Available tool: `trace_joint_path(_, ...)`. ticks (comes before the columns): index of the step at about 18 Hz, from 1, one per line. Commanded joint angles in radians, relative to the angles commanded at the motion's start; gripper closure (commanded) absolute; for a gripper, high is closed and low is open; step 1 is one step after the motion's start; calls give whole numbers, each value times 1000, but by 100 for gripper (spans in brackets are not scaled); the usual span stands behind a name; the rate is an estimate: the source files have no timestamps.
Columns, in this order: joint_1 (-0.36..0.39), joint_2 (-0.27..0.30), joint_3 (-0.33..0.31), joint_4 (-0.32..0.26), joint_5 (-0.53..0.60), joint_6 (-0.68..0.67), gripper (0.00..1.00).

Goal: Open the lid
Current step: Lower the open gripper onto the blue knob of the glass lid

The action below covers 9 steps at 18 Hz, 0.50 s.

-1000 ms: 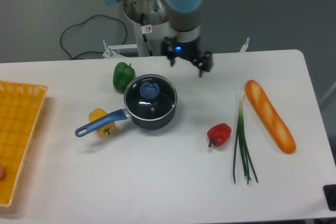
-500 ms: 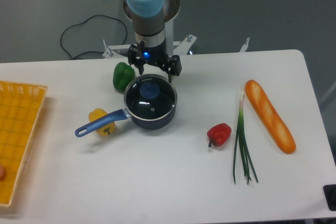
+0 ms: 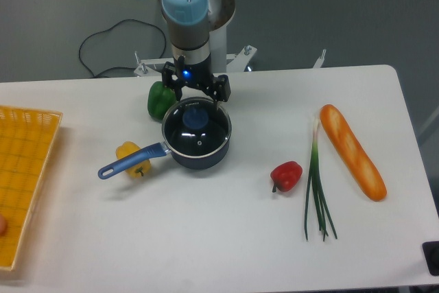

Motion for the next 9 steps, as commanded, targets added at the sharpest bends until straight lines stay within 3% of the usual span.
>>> trace_joint_path(9, 0, -57, 26, 2, 35, -8, 0)
